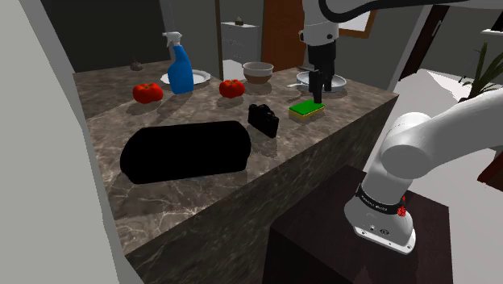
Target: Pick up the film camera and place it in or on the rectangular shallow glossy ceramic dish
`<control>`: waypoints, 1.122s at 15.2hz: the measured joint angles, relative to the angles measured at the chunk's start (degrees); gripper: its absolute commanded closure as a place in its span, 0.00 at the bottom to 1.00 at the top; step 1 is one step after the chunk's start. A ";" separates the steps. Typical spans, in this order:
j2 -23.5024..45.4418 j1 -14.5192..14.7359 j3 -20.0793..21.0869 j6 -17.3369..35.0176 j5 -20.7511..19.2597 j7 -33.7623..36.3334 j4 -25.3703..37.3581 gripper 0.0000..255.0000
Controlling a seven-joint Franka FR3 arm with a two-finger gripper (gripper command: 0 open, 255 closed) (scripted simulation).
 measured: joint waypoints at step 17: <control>8.42 2.06 13.94 21.03 13.81 24.51 0.78 0.00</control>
